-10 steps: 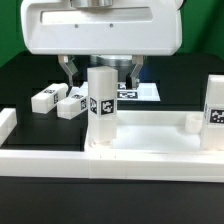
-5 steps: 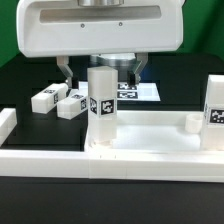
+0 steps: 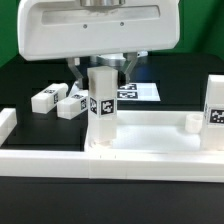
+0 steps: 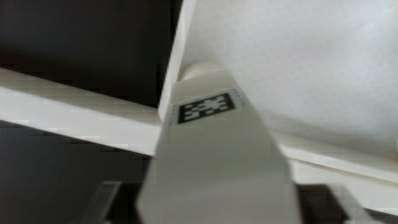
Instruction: Assemble desk
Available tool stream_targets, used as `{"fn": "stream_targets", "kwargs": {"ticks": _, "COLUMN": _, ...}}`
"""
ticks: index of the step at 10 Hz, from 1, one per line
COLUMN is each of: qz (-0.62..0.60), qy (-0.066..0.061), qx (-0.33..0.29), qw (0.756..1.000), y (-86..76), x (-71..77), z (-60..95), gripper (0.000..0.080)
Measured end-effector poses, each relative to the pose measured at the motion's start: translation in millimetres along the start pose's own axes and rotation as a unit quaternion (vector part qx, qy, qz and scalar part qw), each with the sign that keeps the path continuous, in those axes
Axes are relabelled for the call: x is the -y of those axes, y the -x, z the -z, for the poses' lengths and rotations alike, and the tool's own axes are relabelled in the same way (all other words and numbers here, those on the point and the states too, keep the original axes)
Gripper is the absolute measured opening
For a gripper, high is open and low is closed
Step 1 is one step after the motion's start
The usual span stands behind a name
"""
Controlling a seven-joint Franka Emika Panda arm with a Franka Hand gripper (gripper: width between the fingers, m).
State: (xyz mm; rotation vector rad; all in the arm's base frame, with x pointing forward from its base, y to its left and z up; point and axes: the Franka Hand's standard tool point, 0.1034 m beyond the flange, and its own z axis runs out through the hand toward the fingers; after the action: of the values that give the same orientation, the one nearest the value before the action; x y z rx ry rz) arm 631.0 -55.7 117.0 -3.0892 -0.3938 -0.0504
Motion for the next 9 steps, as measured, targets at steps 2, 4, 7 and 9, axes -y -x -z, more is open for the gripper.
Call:
{"fn": "stream_targets", "kwargs": {"ticks": 2, "qz": -0.004, "qy": 0.0, "qx": 0.0, "qw": 1.0, "y": 0.0, "x": 0.0, "z": 0.0, "gripper": 0.0288}}
{"fn": "stream_targets", "kwargs": {"ticks": 4, "qz": -0.009, "qy": 0.0, "qx": 0.0, "qw": 1.0, "y": 0.0, "x": -0.1, "z": 0.0, "gripper": 0.0288}}
{"fn": "stream_targets", "kwargs": {"ticks": 7, "qz": -0.14, "qy": -0.008, "qx": -0.002, "qw": 0.99, "y": 0.8, "x": -2.7, "z": 0.1, "gripper": 0.0288}}
{"fn": "stream_targets", "kwargs": {"ticks": 9, "qz": -0.255, "qy": -0.009, "qx": -0.001, "qw": 0.967, "y": 1.3, "x": -4.2, "z": -0.8, "gripper": 0.0289}}
